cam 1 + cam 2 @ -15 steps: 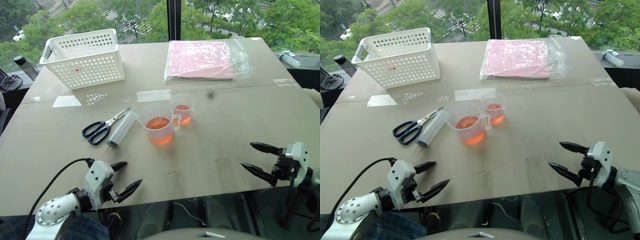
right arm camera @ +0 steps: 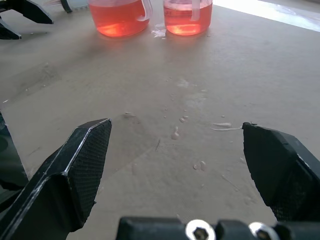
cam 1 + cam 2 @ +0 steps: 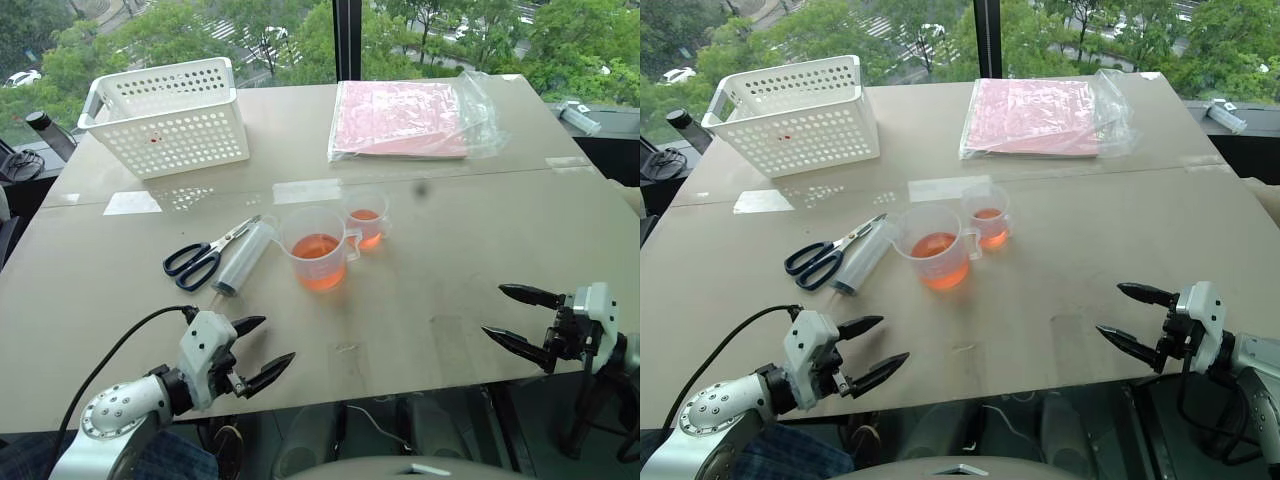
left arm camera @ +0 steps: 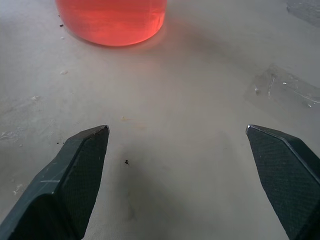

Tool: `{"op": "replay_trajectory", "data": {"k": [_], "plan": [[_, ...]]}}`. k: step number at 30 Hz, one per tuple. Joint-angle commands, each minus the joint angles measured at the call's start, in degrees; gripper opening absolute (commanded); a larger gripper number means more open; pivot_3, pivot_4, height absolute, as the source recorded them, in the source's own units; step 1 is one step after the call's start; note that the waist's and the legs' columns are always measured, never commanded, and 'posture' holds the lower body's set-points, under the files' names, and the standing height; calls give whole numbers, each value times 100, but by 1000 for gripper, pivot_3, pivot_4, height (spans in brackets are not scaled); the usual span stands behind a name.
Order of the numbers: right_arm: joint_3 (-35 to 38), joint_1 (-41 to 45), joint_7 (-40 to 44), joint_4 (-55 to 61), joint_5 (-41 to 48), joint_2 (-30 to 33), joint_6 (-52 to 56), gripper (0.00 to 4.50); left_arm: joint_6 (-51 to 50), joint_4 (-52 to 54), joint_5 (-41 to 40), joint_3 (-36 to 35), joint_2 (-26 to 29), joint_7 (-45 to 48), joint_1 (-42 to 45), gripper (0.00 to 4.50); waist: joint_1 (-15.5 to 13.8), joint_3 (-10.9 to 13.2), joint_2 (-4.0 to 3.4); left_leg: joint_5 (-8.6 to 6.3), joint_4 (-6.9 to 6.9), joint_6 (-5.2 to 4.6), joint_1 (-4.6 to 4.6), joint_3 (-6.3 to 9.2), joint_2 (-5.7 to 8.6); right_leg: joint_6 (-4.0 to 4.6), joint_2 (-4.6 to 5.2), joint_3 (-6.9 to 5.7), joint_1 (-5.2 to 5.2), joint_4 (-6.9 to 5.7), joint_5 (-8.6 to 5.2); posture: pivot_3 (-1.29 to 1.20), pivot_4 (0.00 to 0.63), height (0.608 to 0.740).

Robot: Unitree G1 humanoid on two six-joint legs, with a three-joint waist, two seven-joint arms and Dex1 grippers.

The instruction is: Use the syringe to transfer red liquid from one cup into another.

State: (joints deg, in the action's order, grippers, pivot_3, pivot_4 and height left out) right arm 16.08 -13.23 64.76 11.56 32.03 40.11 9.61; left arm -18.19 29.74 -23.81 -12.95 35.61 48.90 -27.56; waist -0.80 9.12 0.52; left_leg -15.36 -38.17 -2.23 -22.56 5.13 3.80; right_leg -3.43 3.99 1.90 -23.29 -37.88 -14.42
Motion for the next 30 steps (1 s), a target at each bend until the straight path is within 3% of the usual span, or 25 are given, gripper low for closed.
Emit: {"op": "replay_trajectory", "data": {"k": [1, 13, 19, 21, 24, 27, 30], "plan": [[123, 70, 60, 176, 137, 55, -33, 4464, 151, -13, -42, -128, 37, 26, 0, 4500, -1, 0, 0, 0, 0, 0, 0, 0, 0, 0, 0, 0, 0, 0, 0, 0, 150, 740], [89, 147, -8, 600, 467, 111, 413, 4464, 26, -108, -393, -360, -67, -206, 170, 4500, 0, 1, -1, 0, 0, 0, -1, 1, 0, 0, 0, 0, 0, 2, 0, 0, 150, 740], [25, 862, -165, 1429, 1408, 421, 1439, 4464, -1175, -345, -1208, -971, 376, -744, 1691, 4500, -2, 7, -6, 1, -12, 0, -3, 26, 0, 0, -3, -29, 1, -6, 1, 0, 150, 740], [-37, 1338, -263, 1589, 1563, 517, 1606, 4464, -1751, -513, -1417, -1055, 756, -825, 2259, 4500, 1, 8, -4, 1, -11, 1, -4, 26, 1, -1, -5, -37, 0, -2, 1, 0, 150, 740], [-176, 2055, -314, 1813, 1686, 801, 1921, 4464, -2621, -701, -1256, -721, 1430, -1066, 3118, 4500, 14, 21, -7, 1, -9, 1, -14, 19, 4, -2, -6, -44, -7, -5, 2, 0, 150, 740], [-204, 2547, -506, 1908, 1989, 931, 2293, 4464, -3367, -770, -1228, -301, 1753, -1265, 3727, 4500, 14, 20, -5, 1, -4, 2, -15, 20, 5, -2, -7, -47, -8, -1, 2, 0, 150, 740], [-181, 3161, -670, 2030, 2426, 1054, 2626, 4464, -4563, -783, -1436, 182, 1733, -1630, 4707, 4500, 1, 33, 3, 2, -2, 6, -24, 21, 8, -2, -3, -46, -15, -2, 2, 0, 150, 740]]}}
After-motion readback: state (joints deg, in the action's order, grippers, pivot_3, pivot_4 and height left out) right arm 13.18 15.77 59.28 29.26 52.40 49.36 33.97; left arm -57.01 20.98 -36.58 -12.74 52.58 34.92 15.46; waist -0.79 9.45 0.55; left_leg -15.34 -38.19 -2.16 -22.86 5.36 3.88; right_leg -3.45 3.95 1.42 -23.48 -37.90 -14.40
